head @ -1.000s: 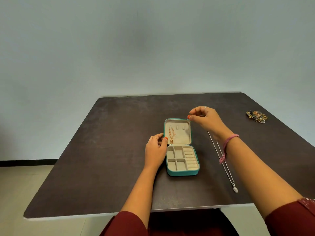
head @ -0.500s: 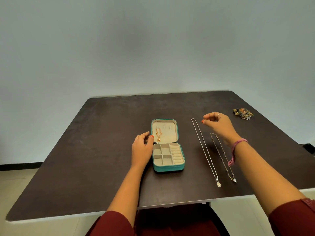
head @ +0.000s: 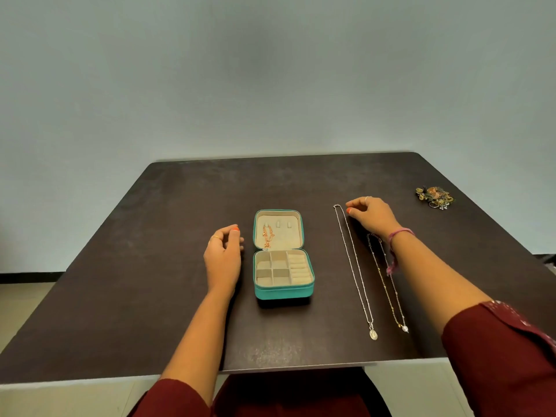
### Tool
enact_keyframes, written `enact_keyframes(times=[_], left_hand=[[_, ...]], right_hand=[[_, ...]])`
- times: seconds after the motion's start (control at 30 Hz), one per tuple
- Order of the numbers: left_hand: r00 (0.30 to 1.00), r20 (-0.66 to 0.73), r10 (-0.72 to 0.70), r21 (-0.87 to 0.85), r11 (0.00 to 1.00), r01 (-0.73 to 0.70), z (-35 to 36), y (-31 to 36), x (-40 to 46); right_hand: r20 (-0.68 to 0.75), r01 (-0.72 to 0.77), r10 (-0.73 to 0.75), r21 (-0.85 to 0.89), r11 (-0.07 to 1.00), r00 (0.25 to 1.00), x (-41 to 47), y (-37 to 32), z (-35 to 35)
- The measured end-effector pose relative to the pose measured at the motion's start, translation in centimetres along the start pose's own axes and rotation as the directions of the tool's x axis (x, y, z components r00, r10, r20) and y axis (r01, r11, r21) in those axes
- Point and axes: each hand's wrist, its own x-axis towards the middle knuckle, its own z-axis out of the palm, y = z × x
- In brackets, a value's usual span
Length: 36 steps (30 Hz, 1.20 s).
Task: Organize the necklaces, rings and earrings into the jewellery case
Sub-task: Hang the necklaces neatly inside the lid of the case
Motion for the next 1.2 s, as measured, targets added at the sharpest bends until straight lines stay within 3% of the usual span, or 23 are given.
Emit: enact_keyframes(times=[0.2,0.67,0.77,0.93,1.1,1.2], left_hand=[[1.0,-0.029,-0.009,-0.026,1.0,0.008,0.6,0.2,0.0],[0.999,-0.032,-0.002,-0.034,0.999,0.001,0.9,-0.1,0.2],[1.0,-0.029,-0.004,-0.019,1.0,0.004,0.9,-0.1,0.2],[1.0,-0.015,-0.012,-0.013,1.0,0.012,0.8,0.0,0.0],[1.0,0.0,-0.021,-0.072,0.997,0.021,0.3,0.1,-0.2],[0.997,0.014,-0.072,-0.196,0.978,0.074,-0.1,-0.1,-0.1]], right_hand=[[0.017,0.026,-0.026,-0.032,0.999,1.0,2.5,0.1,0.5],[0.034,0.064,-0.056,-0.353,0.933,0.998,4.5,-1.0,2.1],[0.059,0.045,-0.028,-0.32,0.946,0.998,4.4,-1.2,2.0],[0.022,0.028,-0.025,-0.123,0.992,0.999,3.7,-1.7,1.3],[-0.043,0.143,-0.145,-0.048,0.989,0.988,1.7,-3.4,-0.3],[-0.081,0.197,-0.198,-0.018,0.98,0.977,0.1,-4.6,-1.9]])
